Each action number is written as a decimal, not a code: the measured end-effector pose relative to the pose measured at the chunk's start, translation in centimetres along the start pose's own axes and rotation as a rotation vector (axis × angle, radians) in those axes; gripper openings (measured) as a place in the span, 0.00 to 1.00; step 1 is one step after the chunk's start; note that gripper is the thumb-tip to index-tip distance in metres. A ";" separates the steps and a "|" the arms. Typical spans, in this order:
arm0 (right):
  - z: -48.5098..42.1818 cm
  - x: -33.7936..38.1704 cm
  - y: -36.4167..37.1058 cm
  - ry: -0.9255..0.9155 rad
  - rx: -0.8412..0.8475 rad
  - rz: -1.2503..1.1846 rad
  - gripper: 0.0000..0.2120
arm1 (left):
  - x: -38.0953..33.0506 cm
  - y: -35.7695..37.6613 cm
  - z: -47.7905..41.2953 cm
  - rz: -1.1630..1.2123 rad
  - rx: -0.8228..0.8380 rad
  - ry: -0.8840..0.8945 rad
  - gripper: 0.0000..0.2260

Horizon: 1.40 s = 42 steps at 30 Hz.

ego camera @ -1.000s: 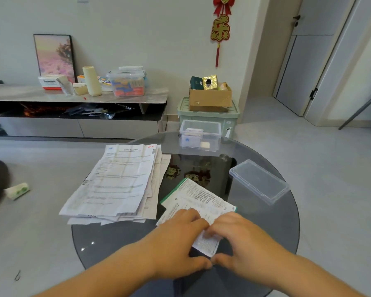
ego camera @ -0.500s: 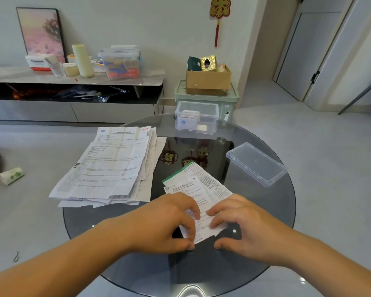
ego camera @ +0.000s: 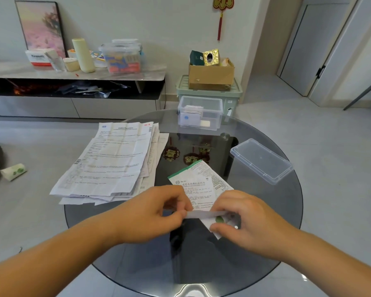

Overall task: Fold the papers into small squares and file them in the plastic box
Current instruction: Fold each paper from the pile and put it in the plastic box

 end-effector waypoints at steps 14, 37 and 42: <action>-3.6 -3.6 -0.7 0.415 -0.156 -0.090 0.35 | 3.7 -2.3 -2.6 -0.164 -0.291 -0.312 0.24; -3.3 -3.2 -0.8 0.274 0.024 -0.029 0.16 | 3.4 -2.0 -4.5 -0.282 -0.104 -0.453 0.31; -3.4 -3.1 -0.9 0.254 0.004 -0.042 0.16 | 2.7 -1.9 -4.6 -0.323 -0.139 -0.426 0.26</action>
Point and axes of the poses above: each hand's wrist, its own z-axis away from the middle knuckle, its own y-axis out of the palm, x = y × z, the point moved 10 cm from there along -z, towards the middle knuckle, and after that the axes turned 8 degrees about x, right-handed, at the moved point
